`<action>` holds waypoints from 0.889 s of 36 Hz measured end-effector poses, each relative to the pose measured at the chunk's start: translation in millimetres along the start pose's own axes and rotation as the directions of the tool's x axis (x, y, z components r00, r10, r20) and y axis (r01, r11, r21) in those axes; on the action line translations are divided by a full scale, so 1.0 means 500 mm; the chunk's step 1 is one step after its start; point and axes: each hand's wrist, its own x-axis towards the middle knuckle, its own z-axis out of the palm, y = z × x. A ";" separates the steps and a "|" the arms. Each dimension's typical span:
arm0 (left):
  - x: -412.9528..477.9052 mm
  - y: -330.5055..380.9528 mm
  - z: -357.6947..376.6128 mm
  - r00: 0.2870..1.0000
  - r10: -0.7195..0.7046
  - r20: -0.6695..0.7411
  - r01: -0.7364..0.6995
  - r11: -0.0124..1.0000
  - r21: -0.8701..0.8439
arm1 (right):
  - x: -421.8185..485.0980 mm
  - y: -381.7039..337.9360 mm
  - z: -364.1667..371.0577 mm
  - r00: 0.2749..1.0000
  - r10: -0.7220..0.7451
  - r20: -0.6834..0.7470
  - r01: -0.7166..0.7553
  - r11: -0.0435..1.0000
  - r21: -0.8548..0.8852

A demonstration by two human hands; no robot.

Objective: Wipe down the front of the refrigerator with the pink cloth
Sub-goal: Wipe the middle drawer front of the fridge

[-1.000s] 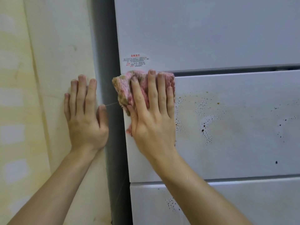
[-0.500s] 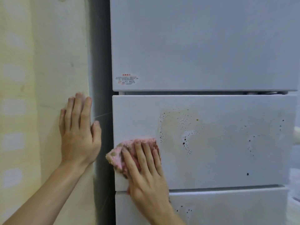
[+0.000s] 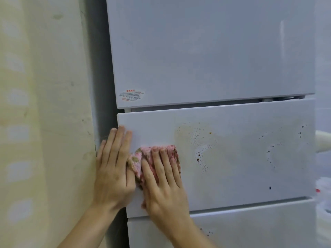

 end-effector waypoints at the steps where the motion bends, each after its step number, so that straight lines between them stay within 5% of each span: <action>1: -0.010 0.003 0.006 1.000 -0.001 0.015 0.001 1.000 -0.013 | -0.010 0.005 -0.003 1.000 -0.006 0.015 0.006 1.000 -0.008; 7: -0.032 0.010 0.021 0.998 -0.056 0.011 0.056 0.998 0.000 | -0.009 0.042 -0.018 0.990 -0.102 0.102 0.107 0.993 -0.044; 19: -0.029 0.024 0.037 0.992 -0.119 -0.051 0.116 0.992 -0.047 | 0.163 0.041 -0.020 0.991 0.113 -0.065 -0.113 0.994 -0.002; 27: -0.036 0.013 0.030 0.997 -0.074 -0.017 0.073 0.995 -0.068 | -0.088 0.023 0.009 0.995 -0.081 0.057 0.084 0.995 -0.052; 32: -0.036 0.005 0.029 0.998 -0.065 -0.009 0.064 0.997 -0.040 | -0.083 0.047 -0.010 0.981 -0.163 0.109 0.170 0.984 -0.059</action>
